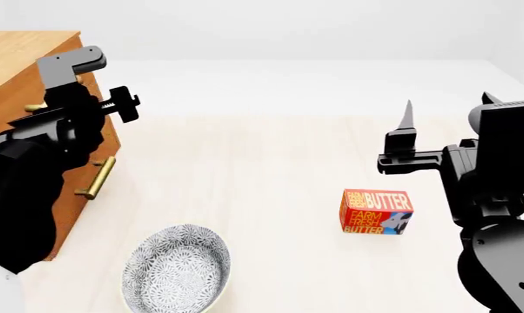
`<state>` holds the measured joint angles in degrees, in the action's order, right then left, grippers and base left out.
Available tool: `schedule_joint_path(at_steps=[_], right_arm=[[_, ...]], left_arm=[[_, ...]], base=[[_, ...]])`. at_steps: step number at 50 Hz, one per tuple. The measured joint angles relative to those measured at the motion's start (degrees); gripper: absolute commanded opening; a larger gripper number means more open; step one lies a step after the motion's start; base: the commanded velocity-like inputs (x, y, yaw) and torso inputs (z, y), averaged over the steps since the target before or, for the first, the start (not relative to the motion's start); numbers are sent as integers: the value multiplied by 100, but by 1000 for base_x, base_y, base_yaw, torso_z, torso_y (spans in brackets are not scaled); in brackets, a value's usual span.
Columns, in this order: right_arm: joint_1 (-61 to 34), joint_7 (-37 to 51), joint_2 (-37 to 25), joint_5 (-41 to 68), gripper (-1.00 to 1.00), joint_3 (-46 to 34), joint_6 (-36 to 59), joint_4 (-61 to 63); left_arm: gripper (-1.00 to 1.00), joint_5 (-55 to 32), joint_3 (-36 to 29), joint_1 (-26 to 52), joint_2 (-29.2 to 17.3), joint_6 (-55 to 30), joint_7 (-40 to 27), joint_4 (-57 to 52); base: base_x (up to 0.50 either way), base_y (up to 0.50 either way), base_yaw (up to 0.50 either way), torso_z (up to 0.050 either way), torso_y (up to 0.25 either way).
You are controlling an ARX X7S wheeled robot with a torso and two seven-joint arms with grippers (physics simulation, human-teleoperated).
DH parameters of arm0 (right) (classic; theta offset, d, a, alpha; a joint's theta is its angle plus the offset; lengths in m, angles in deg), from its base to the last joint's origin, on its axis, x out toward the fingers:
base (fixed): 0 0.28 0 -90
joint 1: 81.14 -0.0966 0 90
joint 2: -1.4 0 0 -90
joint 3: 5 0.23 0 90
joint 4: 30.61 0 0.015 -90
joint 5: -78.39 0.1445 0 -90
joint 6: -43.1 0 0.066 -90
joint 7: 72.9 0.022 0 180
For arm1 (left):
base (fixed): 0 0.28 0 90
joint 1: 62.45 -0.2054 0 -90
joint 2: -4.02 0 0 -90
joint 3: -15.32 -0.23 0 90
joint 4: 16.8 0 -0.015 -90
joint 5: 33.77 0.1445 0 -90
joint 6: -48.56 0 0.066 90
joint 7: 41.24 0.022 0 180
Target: Put the chocolate pudding in the top drawer of the cabinet and close it.
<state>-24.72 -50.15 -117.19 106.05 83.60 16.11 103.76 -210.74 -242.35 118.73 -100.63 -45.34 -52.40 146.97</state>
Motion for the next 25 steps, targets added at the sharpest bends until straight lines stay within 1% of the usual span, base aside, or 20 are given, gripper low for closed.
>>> schedule_joint_path(at_steps=[25], right_arm=[[19, 24, -36, 27, 100, -23, -58, -10]], left_arm=[[100, 85, -188, -108, 66, 65, 189, 56]], base=[[4, 4, 4, 0, 0]])
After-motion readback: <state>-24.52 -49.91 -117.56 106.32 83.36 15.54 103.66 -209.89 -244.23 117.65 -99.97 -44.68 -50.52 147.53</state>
